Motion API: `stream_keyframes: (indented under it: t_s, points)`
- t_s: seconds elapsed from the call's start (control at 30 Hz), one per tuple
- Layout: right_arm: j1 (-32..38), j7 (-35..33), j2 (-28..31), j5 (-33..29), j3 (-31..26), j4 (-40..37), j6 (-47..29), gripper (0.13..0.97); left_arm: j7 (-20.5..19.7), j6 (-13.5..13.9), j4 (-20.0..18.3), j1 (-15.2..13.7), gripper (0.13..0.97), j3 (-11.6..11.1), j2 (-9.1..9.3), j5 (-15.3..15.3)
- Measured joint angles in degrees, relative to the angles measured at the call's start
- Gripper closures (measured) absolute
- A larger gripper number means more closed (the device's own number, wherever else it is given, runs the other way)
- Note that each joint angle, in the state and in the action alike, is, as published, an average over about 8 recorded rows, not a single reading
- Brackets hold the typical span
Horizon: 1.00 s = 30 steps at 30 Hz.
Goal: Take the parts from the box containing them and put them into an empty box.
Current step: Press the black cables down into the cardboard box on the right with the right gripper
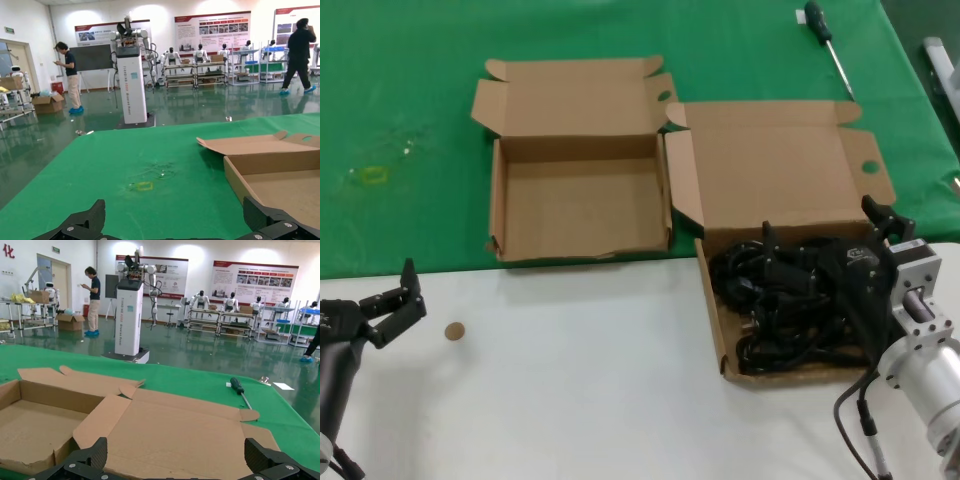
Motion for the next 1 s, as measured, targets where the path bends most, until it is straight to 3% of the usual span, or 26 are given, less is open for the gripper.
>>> stream_keyframes:
  t_s: [0.53,0.8,1.0]
  points:
    - [-0.3,-0.2,-0.08,0.11,0.45,0.21,-1.2,0.129,0.0,0.0,0.0,0.0,0.191,0.0,0.0,0.0]
    - [-0.51,-0.15,1.46,0.27,0.59,0.57,-2.86,0.129,0.0,0.0,0.0,0.0,0.319,0.0,0.0,0.0]
    - [-0.01,1.37,5.54,0.36,-0.29,0.23,-4.39,0.129,0.0,0.0,0.0,0.0,0.47,0.0,0.0,0.0]
